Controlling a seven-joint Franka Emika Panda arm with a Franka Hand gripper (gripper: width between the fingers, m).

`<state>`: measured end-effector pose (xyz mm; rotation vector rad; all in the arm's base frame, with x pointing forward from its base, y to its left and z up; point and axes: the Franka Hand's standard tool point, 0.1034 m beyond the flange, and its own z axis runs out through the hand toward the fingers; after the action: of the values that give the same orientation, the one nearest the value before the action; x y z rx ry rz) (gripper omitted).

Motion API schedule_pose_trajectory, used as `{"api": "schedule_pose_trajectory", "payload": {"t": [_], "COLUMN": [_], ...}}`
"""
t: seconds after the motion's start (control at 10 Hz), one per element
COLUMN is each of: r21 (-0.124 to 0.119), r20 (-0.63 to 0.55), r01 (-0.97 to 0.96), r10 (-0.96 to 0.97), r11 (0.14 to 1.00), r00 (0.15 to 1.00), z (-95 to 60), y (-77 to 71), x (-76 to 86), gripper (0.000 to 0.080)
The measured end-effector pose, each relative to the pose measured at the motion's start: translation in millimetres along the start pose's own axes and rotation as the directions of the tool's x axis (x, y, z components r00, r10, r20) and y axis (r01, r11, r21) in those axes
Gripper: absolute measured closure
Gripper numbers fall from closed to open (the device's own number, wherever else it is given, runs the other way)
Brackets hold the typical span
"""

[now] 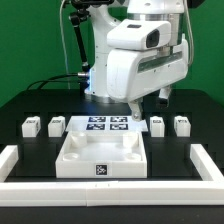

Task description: Assemble square table

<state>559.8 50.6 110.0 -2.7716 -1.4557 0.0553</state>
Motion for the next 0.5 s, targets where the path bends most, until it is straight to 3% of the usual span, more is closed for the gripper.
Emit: {"api": "schedule_pose_trajectory", "payload": {"t": [0.3,0.5], "r21": [0.001,-0.021], "r20": [0.003,-0.009], "r01": [0.262,0.463], "r10": [-0.262,-0.463], "r11": [0.965,0.886], "r00": [0.965,0.886], "z": [15.3,39.1], "y": [-28.2,-40.2], "x": [-40.5,-80.6], "gripper": [0.0150,0.0150]}}
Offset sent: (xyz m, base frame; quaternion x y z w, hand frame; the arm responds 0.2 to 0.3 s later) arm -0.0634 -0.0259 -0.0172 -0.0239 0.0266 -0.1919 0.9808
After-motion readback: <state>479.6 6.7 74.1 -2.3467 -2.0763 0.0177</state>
